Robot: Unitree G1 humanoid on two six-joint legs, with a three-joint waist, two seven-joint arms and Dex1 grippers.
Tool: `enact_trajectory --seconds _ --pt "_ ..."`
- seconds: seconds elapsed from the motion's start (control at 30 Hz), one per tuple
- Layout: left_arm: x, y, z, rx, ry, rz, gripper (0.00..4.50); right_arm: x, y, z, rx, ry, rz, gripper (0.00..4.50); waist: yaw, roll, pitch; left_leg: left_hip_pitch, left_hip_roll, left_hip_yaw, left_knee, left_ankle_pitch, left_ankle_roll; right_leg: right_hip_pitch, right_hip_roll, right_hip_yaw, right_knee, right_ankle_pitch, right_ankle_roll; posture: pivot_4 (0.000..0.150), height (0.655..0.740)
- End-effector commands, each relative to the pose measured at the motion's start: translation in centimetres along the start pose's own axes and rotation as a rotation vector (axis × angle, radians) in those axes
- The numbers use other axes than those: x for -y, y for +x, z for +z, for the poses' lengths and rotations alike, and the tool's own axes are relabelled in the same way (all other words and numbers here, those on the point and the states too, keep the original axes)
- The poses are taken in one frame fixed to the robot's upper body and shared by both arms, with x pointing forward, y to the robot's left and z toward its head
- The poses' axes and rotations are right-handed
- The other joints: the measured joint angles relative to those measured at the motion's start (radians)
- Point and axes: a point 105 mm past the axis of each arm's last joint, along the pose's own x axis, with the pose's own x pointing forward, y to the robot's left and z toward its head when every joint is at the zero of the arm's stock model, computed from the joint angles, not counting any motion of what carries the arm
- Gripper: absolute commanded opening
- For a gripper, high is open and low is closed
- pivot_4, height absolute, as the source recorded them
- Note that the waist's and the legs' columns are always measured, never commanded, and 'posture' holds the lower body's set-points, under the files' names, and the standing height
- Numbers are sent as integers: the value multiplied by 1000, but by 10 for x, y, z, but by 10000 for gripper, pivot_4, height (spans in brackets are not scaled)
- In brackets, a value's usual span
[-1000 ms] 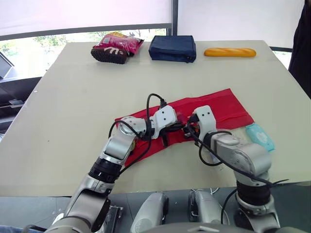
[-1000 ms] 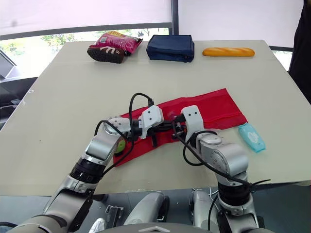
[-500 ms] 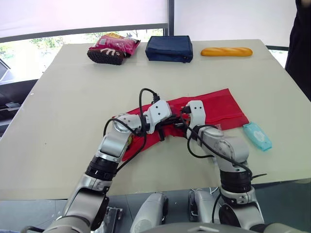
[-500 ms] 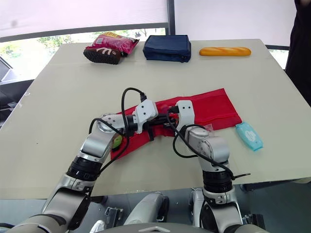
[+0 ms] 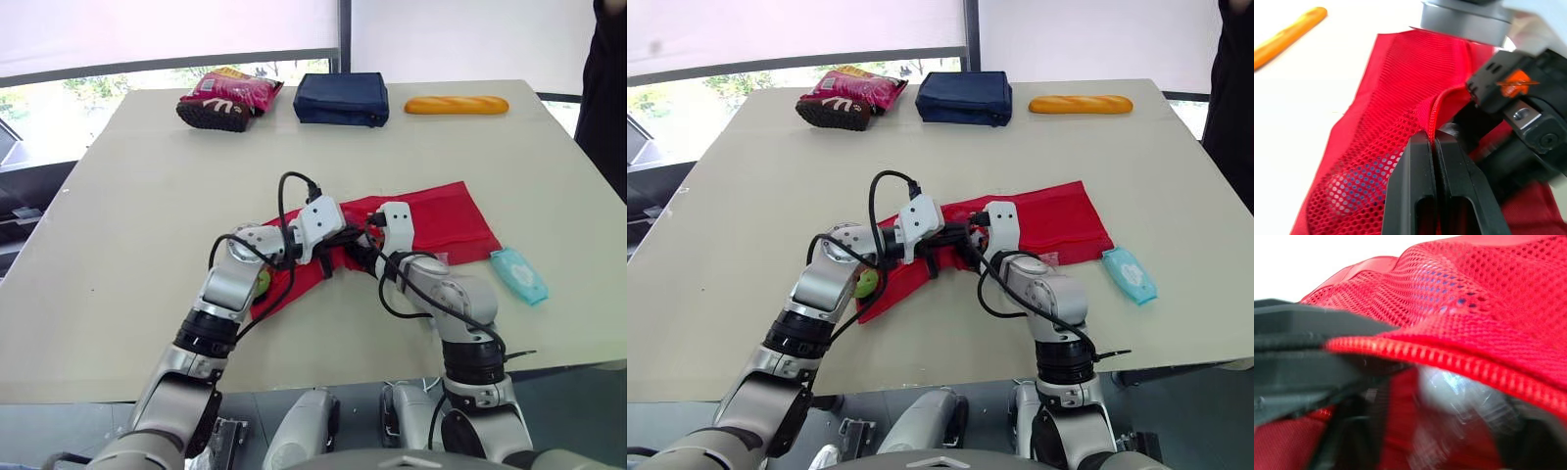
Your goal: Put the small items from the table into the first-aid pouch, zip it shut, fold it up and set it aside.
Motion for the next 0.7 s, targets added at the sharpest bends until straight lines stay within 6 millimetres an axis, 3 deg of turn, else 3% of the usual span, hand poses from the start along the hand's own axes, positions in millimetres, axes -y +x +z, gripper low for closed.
enact_trajectory --seconds 0.03,0.7 --pt "13 8 -9 -18 -28 -62 0 -24 -6 14 50 -52 97 36841 0 0 0 0 0 0 0 0 0 0 0 0 0 0 0 1500 7390" --pt "0 0 -28 -51 -115 -13 0 -4 -45 11 20 -241 121 36841 -1 1 0 0 0 0 -1 0 0 0 0 0 0 0 0 1500 7390"
